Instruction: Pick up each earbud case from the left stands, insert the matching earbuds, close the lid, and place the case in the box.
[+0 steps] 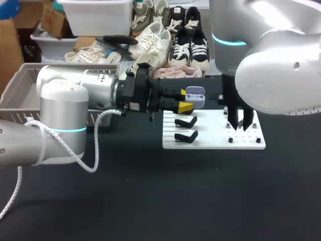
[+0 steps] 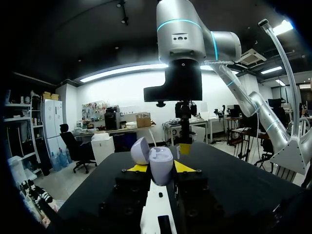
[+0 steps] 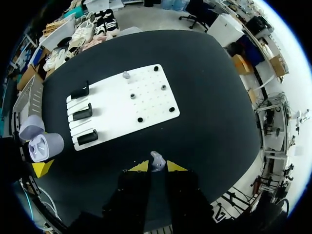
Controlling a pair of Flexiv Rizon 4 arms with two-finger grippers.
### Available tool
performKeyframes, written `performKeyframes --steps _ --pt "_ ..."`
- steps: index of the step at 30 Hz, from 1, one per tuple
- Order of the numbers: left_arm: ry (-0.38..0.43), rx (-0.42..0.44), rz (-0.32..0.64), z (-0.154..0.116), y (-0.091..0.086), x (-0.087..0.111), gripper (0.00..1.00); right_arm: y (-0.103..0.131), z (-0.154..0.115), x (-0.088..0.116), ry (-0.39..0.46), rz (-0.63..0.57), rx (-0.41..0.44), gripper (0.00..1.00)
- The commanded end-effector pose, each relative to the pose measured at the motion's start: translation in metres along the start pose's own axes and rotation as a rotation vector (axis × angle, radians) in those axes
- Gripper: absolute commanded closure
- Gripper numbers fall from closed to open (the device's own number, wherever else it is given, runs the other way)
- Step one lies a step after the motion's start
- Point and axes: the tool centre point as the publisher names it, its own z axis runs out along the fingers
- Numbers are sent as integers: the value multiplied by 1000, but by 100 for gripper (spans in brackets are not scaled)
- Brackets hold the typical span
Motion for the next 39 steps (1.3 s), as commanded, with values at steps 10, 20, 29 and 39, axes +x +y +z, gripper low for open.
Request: performKeyframes --steps 10,20,29,39 --pt "-1 -2 1 0 -1 0 100 20 -50 6 37 253 55 100" --pt "-1 -2 1 0 -1 0 100 50 -78 -5 25 260 60 100" --pt "-1 -2 1 0 -1 0 100 83 -88 -16 11 230 103 100" --pt "-1 -2 1 0 -1 0 100 82 -89 -16 15 230 108 100"
